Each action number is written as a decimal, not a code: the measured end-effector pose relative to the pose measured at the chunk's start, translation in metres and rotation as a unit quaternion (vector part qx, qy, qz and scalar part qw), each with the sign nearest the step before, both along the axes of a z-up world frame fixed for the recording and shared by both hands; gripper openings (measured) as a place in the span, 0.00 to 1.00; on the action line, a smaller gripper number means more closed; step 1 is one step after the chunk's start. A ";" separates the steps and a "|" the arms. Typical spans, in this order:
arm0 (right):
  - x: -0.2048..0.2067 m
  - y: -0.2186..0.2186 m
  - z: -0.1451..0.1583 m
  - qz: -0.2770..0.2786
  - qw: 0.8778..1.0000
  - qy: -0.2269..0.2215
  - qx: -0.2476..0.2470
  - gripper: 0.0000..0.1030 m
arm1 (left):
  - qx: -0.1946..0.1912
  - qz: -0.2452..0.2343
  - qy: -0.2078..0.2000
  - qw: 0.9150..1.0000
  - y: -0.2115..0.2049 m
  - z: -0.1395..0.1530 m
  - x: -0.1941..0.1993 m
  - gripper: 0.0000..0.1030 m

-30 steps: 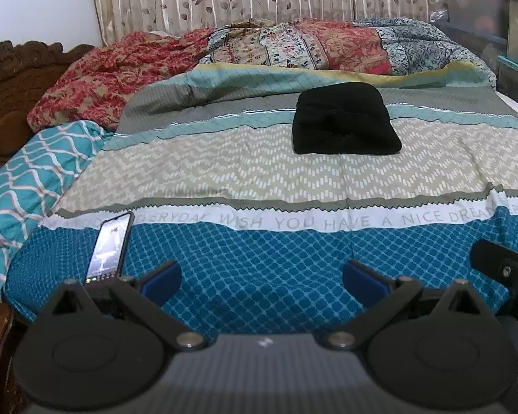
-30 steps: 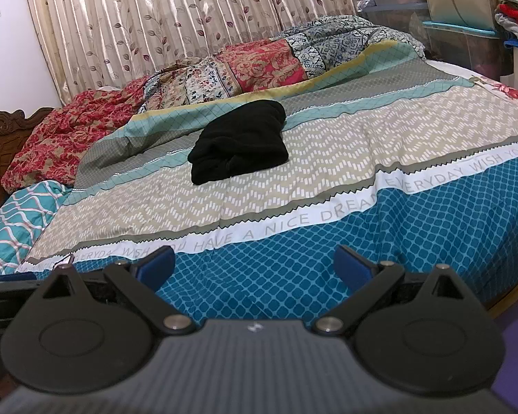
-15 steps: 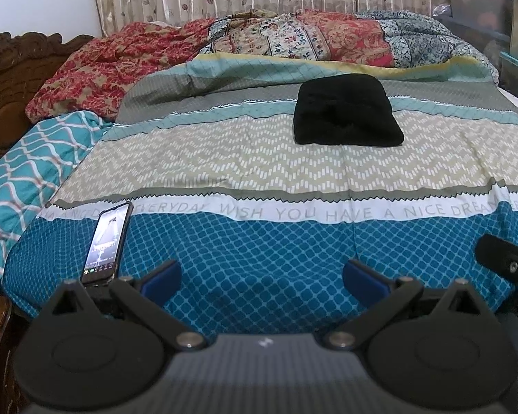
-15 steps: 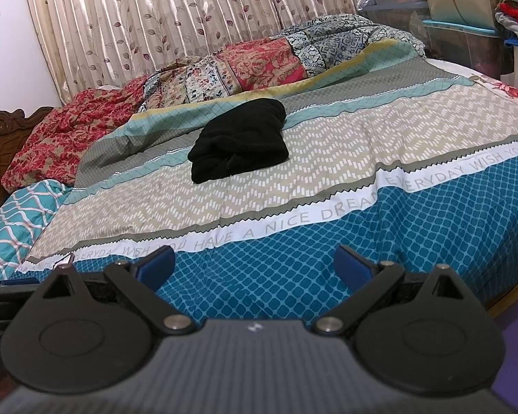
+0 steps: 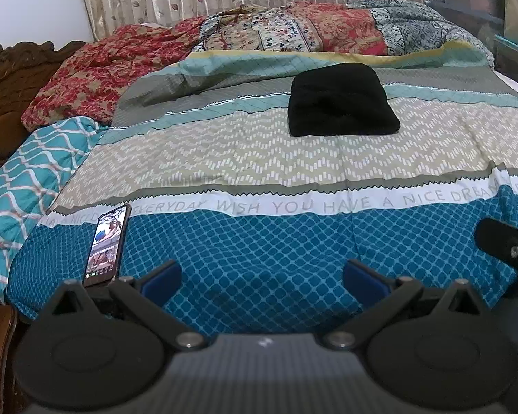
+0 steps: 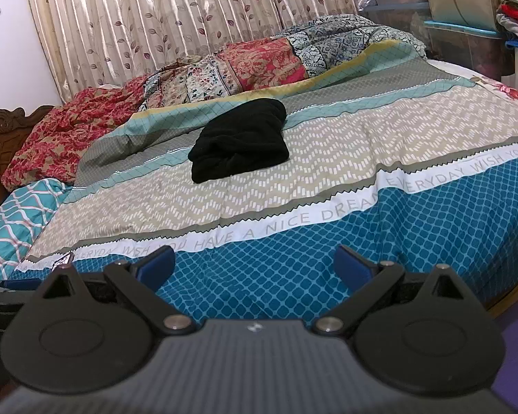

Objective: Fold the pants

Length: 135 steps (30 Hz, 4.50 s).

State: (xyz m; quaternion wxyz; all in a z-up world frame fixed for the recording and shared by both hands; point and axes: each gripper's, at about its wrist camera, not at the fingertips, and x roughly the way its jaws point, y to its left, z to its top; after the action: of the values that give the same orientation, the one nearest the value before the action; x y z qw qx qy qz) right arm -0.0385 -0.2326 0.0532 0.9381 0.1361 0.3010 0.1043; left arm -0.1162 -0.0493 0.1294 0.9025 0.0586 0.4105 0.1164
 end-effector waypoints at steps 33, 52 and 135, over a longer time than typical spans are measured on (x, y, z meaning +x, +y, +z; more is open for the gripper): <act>0.002 -0.005 -0.001 0.001 1.000 0.005 0.004 0.97 | 0.022 -0.032 0.041 0.998 -0.014 -0.018 0.000 1.00; 0.001 -0.005 -0.001 0.001 1.000 0.006 0.004 0.97 | 0.022 -0.030 0.046 0.998 -0.010 -0.021 -0.001 1.00; 0.002 -0.005 -0.006 0.002 1.000 0.012 0.007 0.97 | 0.023 -0.027 0.075 0.997 -0.011 -0.032 0.004 1.00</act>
State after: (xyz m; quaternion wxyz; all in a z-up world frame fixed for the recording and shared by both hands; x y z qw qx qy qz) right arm -0.0369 -0.2378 0.0475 0.9332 0.1433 0.3120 0.1061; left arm -0.1120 -0.0605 0.0970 0.8706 0.0992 0.4721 0.0967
